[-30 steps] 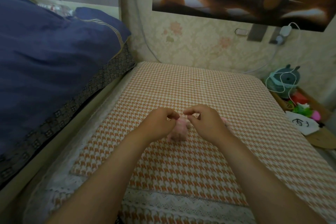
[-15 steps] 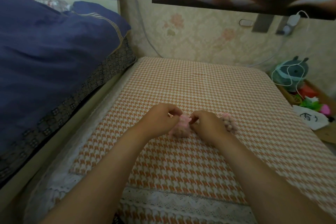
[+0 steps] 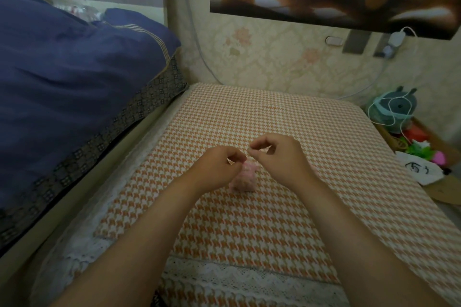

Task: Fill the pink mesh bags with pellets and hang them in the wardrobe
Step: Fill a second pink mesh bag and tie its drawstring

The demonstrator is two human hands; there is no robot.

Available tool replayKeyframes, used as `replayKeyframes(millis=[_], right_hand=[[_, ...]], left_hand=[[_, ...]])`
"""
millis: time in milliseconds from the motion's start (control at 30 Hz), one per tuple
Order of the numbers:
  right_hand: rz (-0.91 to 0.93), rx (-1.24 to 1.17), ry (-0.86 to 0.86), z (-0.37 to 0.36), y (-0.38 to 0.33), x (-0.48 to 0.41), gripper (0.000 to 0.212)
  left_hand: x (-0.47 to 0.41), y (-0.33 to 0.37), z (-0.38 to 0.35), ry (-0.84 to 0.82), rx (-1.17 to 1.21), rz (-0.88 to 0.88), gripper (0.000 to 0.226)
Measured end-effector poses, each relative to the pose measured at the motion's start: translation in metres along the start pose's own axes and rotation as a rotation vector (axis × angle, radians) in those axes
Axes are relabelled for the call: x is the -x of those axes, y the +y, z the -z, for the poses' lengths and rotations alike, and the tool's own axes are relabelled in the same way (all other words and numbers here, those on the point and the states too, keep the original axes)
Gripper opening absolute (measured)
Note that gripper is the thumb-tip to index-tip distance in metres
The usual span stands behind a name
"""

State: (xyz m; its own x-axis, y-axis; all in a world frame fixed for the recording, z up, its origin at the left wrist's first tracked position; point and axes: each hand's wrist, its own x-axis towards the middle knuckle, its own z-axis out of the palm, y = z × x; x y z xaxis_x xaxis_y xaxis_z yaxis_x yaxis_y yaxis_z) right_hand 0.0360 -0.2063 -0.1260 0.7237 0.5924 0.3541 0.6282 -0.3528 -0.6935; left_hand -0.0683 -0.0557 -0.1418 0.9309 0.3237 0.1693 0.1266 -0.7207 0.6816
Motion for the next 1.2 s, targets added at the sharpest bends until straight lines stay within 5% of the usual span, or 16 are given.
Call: replayKeyframes(millis=[500,733,967,1200], right_hand=[[0.059,0.247,-0.207,0.0,-0.003,0.012,0.017],[0.001,0.232,-0.217,-0.003,0.003,0.009,0.023],[0.004,0.2,-0.222,-0.003,0.008,0.008,0.024],[0.001,0.199,-0.238,0.002,0.009,0.009,0.023]], left_hand=[[0.0,-0.002,0.003,-0.035,0.083,-0.047,0.023],[-0.012,-0.025,0.005,0.173,-0.001,0.086,0.033],[-0.02,-0.049,-0.007,-0.008,-0.241,0.062,0.044],[-0.021,-0.045,-0.017,-0.095,-0.062,0.066,0.029]])
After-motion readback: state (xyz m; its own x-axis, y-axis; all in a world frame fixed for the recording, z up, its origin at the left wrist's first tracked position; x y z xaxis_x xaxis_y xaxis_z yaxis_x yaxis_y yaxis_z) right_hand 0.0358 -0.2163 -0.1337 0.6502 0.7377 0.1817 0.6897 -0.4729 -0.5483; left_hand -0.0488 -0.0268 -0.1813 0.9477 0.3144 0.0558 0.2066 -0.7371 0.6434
